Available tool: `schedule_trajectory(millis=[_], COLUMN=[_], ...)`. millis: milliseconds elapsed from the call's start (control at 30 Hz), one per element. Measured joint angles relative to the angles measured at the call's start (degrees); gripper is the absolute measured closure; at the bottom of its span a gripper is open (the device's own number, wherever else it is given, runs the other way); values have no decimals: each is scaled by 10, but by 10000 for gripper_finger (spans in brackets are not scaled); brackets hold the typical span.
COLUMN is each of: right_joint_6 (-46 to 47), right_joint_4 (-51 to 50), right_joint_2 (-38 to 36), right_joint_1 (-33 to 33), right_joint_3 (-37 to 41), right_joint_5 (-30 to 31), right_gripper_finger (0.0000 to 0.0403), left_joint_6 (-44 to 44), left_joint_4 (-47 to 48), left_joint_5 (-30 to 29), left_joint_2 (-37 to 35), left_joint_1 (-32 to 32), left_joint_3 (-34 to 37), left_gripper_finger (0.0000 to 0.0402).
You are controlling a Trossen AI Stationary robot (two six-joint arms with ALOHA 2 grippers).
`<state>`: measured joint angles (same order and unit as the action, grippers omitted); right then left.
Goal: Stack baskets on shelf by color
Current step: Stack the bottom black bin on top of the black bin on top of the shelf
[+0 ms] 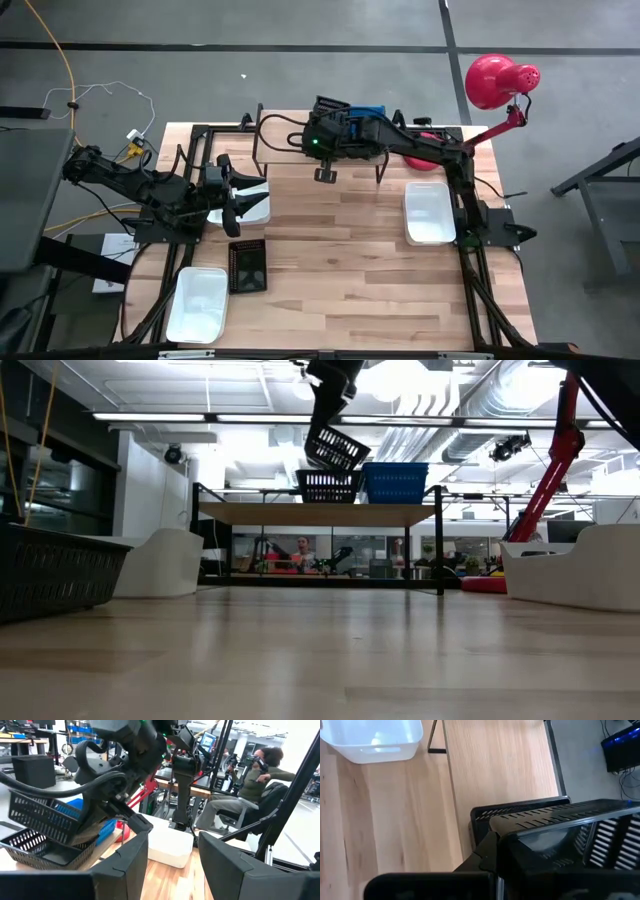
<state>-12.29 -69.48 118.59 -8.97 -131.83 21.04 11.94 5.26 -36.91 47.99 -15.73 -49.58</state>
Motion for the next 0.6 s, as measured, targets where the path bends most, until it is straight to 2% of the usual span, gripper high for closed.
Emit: schedule_trajectory(millis=[600], right_joint_6=[-2], right_joint_4=[3], right_joint_2=[8], right_joint_1=[0], right_joint_3=[0], right_joint_5=[-1], right_gripper_finger=[398], left_joint_6=[-1], left_joint_4=[0], left_joint_5=[0], left_joint_2=[0], left_joint_1=[0], left_joint_3=[0], left_gripper_finger=[241])
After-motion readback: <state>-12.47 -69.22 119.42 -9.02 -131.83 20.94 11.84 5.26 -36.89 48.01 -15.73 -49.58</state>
